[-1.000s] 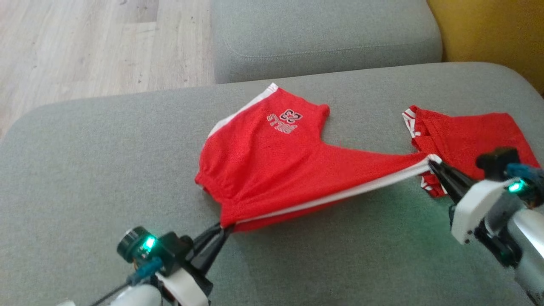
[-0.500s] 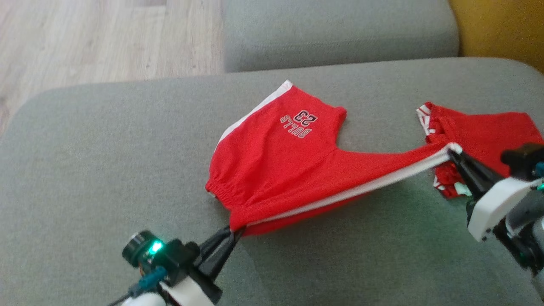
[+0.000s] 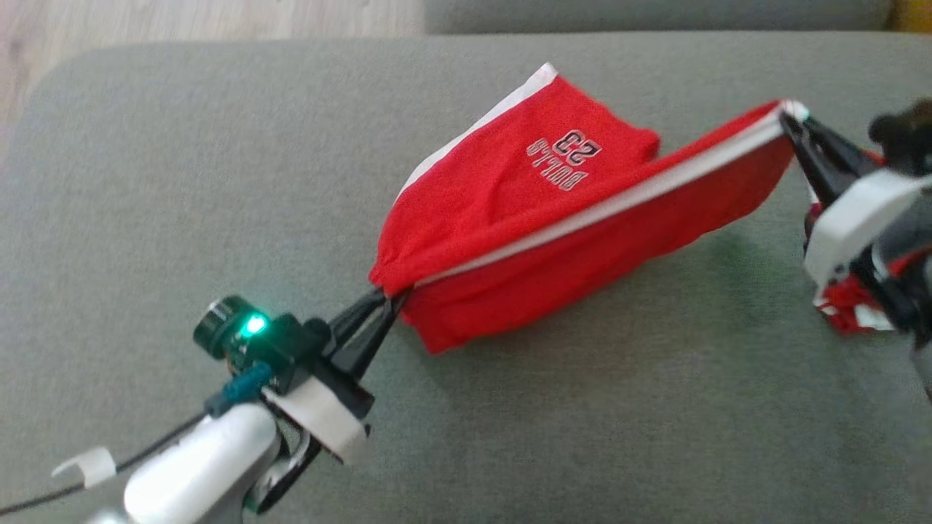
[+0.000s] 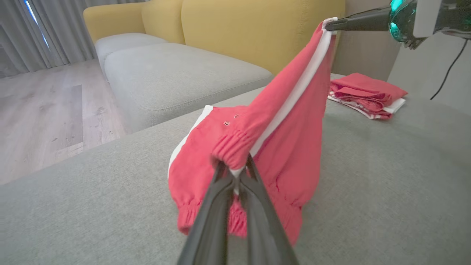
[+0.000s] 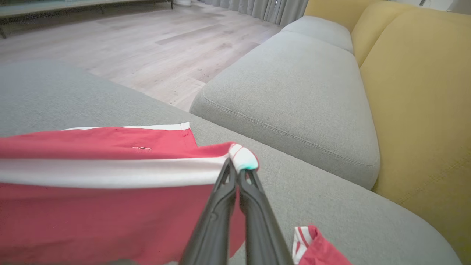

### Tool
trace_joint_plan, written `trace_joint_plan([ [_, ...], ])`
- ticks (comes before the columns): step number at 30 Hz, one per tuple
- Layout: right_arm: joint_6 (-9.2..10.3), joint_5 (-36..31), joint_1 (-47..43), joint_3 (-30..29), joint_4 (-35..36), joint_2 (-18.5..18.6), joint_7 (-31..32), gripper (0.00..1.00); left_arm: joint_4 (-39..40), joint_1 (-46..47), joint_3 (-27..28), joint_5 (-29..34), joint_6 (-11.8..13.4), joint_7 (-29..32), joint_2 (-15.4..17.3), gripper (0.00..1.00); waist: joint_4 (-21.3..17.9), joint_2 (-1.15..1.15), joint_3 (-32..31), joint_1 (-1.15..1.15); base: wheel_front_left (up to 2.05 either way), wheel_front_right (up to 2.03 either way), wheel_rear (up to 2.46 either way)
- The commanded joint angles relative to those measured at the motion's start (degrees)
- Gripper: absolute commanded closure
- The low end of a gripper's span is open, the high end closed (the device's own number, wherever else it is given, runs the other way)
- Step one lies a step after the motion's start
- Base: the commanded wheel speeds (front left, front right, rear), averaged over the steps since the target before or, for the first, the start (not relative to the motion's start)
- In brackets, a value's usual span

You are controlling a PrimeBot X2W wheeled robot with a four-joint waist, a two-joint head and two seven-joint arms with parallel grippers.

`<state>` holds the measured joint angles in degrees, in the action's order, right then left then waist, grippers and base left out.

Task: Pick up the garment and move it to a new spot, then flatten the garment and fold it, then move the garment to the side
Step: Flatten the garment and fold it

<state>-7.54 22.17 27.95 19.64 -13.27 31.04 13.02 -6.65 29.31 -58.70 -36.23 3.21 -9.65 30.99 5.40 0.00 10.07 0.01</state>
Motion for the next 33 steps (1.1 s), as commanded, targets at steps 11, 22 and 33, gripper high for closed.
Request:
trace_joint_plan([
  [11, 0.05, -0.6, 20.7, 13.4, -10.8, -0.3, 1.2, 1.0, -6.6, 10.4, 5.4, -0.4, -2.9, -2.0, -1.9, 1.0, 6.9, 0.0, 9.3, -0.01, 0.0, 0.0, 0.0],
  [22, 0.05, 0.9, 32.4, 22.5, -21.6, -0.3, -0.9, 1.0, -14.7, 16.0, 5.0, -0.1, -6.1, -3.2, -6.4, 1.0, 10.1, 0.0, 14.4, -0.01, 0.0, 0.0, 0.0],
  [33, 0.05, 4.0, 38.0, 28.8, -29.1, -0.4, -4.7, 0.0, -21.4, 19.1, 3.8, -0.3, -8.3, -4.0, -10.0, 0.95, 11.8, 0.0, 16.7, -0.01, 0.0, 0.0, 0.0],
])
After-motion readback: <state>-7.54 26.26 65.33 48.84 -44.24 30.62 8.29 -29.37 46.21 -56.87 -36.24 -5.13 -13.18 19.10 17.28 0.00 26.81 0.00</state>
